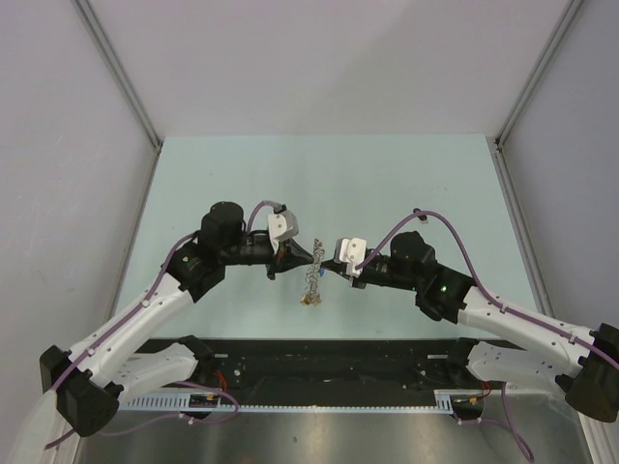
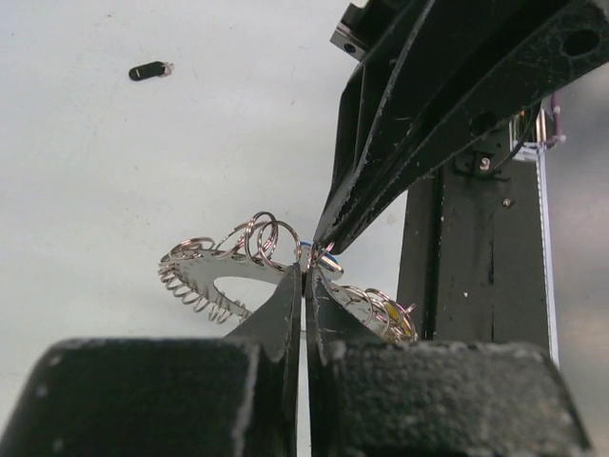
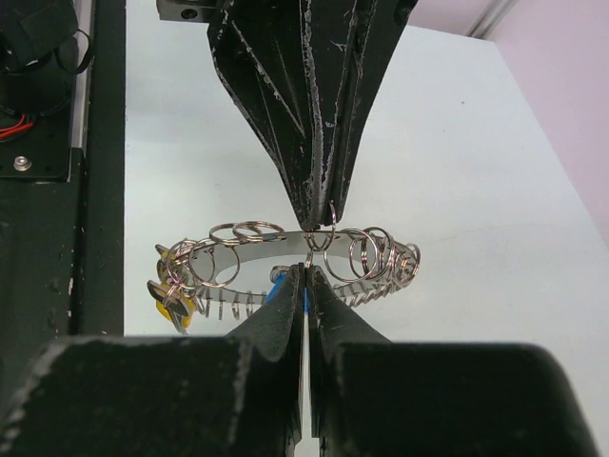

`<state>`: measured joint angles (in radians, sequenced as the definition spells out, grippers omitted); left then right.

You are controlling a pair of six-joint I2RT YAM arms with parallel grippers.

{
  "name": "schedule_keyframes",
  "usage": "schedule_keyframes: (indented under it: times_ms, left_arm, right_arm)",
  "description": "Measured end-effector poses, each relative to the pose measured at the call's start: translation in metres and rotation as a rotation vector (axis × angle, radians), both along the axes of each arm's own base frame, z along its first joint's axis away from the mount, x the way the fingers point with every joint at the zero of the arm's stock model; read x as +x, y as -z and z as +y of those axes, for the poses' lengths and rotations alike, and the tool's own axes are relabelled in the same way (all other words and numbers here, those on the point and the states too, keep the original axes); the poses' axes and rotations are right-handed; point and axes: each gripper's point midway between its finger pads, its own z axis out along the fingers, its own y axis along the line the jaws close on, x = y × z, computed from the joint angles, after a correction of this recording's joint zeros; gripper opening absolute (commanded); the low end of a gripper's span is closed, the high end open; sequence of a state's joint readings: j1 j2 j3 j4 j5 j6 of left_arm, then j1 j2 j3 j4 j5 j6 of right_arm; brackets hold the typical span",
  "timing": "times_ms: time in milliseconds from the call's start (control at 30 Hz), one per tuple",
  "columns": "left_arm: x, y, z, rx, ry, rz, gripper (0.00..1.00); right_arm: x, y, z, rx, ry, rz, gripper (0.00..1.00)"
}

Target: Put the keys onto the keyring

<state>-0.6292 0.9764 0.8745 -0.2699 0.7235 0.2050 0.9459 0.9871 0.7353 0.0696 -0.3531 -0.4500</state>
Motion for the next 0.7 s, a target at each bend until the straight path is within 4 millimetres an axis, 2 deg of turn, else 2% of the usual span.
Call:
schedule_keyframes:
  times_ms: [200,367,500,700]
  left_arm:
    - [0.001,-0.003,0.000,-0.059,-0.042,0.024,0.00]
    - [0.002,-0.007,-0.002,-0.093,-0.046,0.021,0.00]
    - [0.002,-0.014,-0.004,-0.115,-0.036,-0.002,0.00]
    - [0.004,-0.025,-0.007,-0.150,-0.021,-0.043,0.00]
  right_arm:
    - [0.002,-0.001,0.002,0.008,0.005,-0.003,0.01]
    - [0.003,-0.001,0.004,0.013,0.007,0.003,0.08]
    - [0.002,0.000,0.005,0.015,0.000,0.013,0.19]
    - [-0.002,0.003,0.005,0.008,-0.015,0.038,0.26]
